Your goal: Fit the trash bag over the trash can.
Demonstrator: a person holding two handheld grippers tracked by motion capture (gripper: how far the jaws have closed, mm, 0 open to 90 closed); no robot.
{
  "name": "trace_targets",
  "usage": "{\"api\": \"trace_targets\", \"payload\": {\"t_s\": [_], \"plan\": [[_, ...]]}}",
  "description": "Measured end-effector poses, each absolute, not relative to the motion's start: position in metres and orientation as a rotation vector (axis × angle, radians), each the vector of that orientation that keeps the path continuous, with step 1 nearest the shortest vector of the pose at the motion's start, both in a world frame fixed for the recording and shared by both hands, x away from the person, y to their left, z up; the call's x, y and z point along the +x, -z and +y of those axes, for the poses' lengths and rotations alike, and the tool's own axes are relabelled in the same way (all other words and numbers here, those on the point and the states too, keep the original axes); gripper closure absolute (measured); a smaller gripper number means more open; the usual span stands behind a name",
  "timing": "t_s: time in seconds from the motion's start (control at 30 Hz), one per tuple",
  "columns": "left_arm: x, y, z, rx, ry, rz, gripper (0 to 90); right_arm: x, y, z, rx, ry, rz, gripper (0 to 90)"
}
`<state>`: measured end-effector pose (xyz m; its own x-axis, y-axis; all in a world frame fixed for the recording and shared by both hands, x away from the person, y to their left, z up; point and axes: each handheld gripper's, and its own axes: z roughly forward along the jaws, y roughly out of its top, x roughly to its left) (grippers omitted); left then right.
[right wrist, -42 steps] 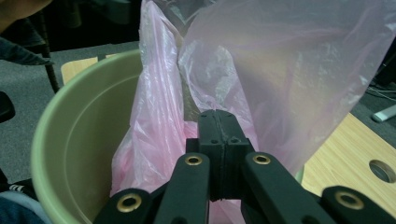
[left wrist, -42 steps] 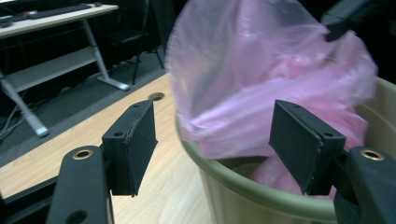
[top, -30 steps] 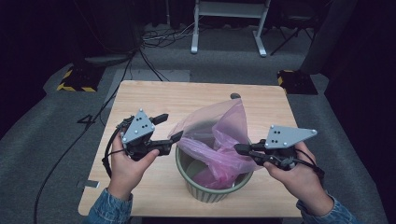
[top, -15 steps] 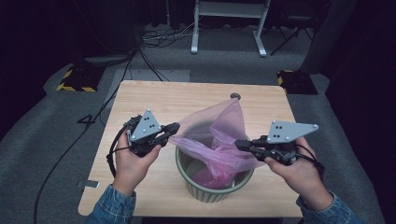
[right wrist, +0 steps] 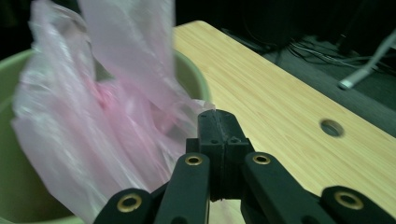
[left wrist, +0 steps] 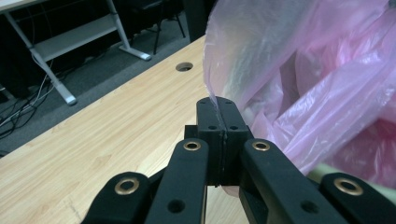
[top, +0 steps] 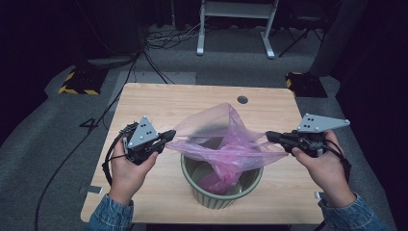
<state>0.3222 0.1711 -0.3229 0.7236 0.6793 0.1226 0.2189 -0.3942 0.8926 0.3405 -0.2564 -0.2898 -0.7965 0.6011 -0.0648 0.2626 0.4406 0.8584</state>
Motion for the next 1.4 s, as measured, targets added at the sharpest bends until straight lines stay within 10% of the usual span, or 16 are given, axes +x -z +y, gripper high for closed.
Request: {"api": "trace_targets", "payload": {"t_s": [0.47, 0.6, 0.87, 1.1, 1.4], "plan": [[0.318, 0.326, 0.179, 1.947, -0.602, 0.7, 86.6, 0.339, 0.301, -0.29, 0.848, -1.255, 2.305, 88.5], [0.32, 0.322, 0.173, 1.906, -0.597, 0.663, 69.9, 0.336, 0.293, -0.286, 0.789, -1.322, 2.274, 64.5], [0.328, 0.322, 0.163, 1.903, -0.555, 0.65, 58.4, 0.337, 0.284, -0.262, 0.65, -1.389, 2.304, 50.0], [0.334, 0.326, 0.154, 1.911, -0.478, 0.64, 52.6, 0.347, 0.287, -0.237, 0.564, -1.406, 2.388, 87.1], [0.326, 0.319, 0.15, 1.877, -0.463, 0.607, 37.7, 0.346, 0.276, -0.211, 0.47, -1.421, 2.34, 90.0]]}}
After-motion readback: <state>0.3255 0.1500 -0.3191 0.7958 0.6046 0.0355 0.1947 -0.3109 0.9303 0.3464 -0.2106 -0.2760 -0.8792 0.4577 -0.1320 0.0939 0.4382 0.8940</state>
